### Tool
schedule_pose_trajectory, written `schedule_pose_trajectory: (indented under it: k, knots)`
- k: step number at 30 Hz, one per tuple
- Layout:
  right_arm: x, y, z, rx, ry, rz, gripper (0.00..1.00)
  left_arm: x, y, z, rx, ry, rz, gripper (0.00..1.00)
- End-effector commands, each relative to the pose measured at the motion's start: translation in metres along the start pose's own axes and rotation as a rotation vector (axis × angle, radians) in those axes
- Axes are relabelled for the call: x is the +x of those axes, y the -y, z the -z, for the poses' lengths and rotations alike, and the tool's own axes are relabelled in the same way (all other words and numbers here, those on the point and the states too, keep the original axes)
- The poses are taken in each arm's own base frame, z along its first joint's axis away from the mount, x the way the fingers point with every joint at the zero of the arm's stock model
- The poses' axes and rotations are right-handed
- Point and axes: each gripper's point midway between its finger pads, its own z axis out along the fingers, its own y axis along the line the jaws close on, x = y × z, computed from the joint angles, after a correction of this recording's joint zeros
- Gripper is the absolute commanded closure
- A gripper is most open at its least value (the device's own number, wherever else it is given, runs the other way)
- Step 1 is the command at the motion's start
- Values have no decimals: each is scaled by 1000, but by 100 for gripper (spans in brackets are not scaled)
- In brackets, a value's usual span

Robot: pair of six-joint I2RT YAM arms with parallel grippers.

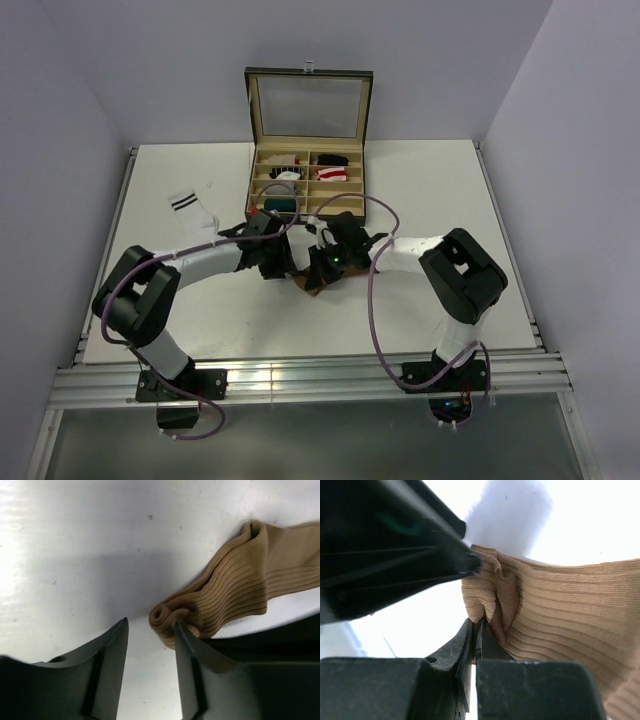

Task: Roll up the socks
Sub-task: Roll the sock at the center of the board.

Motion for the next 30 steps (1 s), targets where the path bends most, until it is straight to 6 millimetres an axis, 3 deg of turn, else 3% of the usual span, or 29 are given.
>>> schedule_pose_trajectory:
  k: [1,5,7,15,20,30]
  knots:
    - [26,-1,5,-167,-89,-205,100,-24,13,15,63,125,85,52]
    - [25,7,11,-315,-36,-396,100,-28,20,29,130,179,124,28]
    - [27,12,11,-318,-22,-442,100,-25,26,31,179,180,137,26]
    - [28,29,18,-339,64,-633,100,-5,43,22,254,115,126,37]
    - [35,38,17,-307,71,-666,100,10,53,7,270,58,114,46]
    - [37,50,15,-269,74,-685,100,25,56,-12,242,-21,78,52]
